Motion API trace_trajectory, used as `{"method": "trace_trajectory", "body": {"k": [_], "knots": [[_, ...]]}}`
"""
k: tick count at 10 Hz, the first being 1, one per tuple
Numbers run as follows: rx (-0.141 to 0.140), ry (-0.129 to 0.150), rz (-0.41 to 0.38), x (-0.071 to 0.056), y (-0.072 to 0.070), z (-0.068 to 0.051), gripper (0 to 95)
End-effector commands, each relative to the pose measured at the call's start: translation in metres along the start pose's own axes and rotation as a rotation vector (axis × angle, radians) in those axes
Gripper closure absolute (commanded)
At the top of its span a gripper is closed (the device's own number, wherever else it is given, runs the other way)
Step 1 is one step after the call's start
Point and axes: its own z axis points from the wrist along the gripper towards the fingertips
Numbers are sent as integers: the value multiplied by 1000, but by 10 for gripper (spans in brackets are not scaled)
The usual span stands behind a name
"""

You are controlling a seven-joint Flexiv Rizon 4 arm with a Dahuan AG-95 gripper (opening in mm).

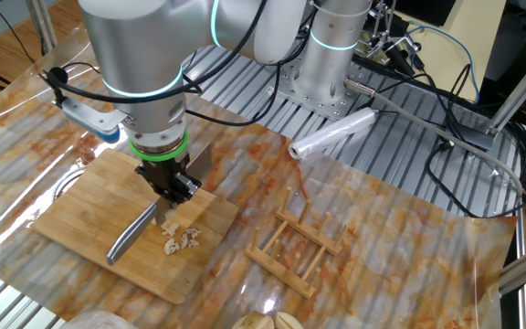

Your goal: Slice the lotus root

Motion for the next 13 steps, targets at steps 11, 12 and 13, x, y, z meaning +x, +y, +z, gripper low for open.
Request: {"method": "trace_trajectory", "body": {"k": [11,12,13], "knots": [[4,1,0,-6,3,-7,950],[6,1,-2,-7,3,-4,950],[2,1,-3,-10,5,10,950]]}}
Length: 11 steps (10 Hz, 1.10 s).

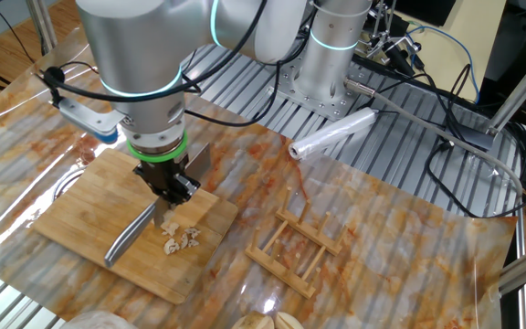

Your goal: Slice the lotus root

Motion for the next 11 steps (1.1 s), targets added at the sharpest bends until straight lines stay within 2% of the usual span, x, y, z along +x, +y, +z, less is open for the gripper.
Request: {"method": "trace_trajectory", "body": {"k": [1,2,3,4,5,6,7,8,11], "knots": [[-3,-3,-3,-7,3,27,950],[-7,-36,-1,-9,3,51,950],[-9,-41,2,-10,3,54,950],[-12,-18,8,-9,4,49,950],[-17,-8,15,-8,6,40,950],[-31,-1,27,-8,8,36,950],[-26,-3,35,-8,12,37,950],[-44,1,47,-8,15,37,950],[-50,3,47,-8,17,33,950]]}}
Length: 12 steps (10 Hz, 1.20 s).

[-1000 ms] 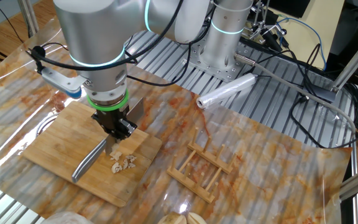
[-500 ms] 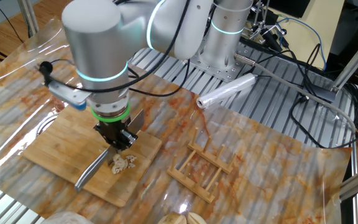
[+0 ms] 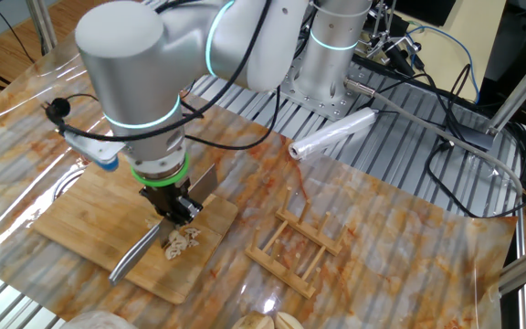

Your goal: Slice the lotus root

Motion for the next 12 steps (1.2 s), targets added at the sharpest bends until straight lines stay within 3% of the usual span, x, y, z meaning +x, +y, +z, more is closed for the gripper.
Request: {"method": "trace_trajectory", "body": {"k": [1,6,12], "knots": [[11,2,-8,5,1,-8,950],[47,24,-24,9,-3,-33,950],[58,18,-58,9,-18,-38,950]]}}
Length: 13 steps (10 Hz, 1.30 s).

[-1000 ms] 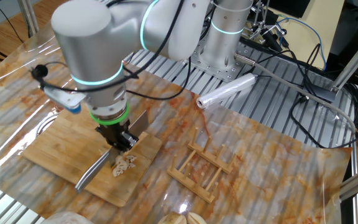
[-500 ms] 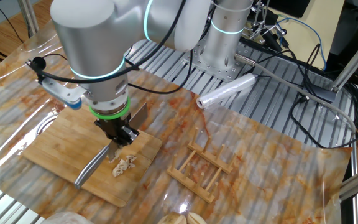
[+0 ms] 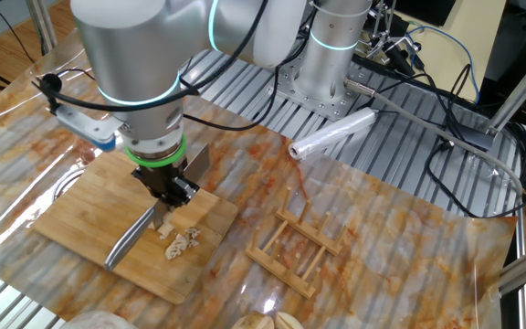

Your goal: Slice the lotus root

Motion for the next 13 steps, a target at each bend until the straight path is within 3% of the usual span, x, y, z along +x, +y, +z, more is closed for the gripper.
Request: {"method": "trace_trajectory", "body": {"k": [1,9,10,13], "knots": [[-2,-2,-4,1,-2,0,950],[-2,-2,-9,-4,-4,0,950],[-5,-5,-11,-5,-3,6,950],[-15,-30,-19,-13,0,45,950]]}}
